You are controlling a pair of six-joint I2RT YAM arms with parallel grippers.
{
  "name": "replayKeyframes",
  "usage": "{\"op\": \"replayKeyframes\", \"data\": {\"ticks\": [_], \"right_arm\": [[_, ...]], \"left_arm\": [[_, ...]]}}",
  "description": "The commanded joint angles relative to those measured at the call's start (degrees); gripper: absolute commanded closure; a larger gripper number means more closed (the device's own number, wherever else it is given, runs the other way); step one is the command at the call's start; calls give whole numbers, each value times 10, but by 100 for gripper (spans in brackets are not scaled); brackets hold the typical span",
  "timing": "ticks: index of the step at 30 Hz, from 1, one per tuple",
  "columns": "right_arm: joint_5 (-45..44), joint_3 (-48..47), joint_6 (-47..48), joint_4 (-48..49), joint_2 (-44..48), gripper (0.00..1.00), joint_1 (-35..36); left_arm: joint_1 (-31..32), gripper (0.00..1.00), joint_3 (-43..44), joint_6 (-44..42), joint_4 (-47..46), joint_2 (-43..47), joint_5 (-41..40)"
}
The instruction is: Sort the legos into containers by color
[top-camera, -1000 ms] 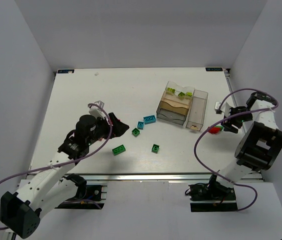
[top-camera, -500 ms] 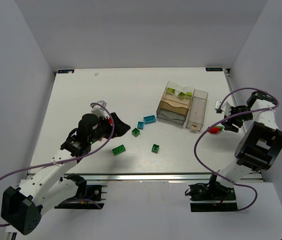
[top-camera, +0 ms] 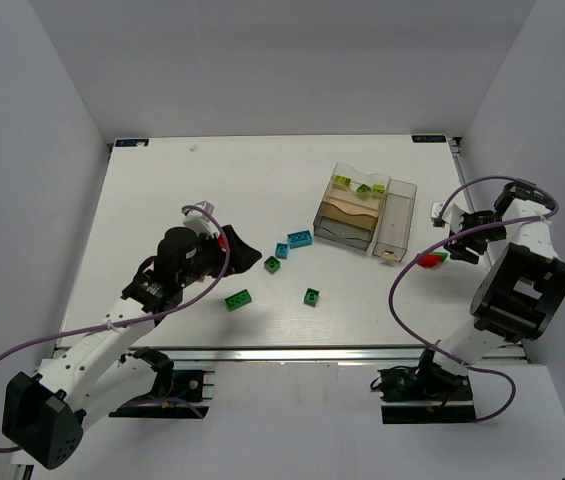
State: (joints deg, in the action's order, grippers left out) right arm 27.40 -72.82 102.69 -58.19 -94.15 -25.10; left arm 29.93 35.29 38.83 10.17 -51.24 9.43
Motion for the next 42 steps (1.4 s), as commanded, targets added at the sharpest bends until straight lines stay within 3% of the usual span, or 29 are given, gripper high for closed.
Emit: {"op": "replayKeyframes", "data": {"ticks": [1,22,42], "right_arm": [[-8,14,37,0,-5,34,1],[-12,56,59,43,-1,33,1],[-20,45,80,94,-51,33,4]], "left_arm": [[-1,9,2,-2,1,14,-2],[-1,9,-3,5,15,23,-10],[-1,9,-7,14,6,4,-6]]}}
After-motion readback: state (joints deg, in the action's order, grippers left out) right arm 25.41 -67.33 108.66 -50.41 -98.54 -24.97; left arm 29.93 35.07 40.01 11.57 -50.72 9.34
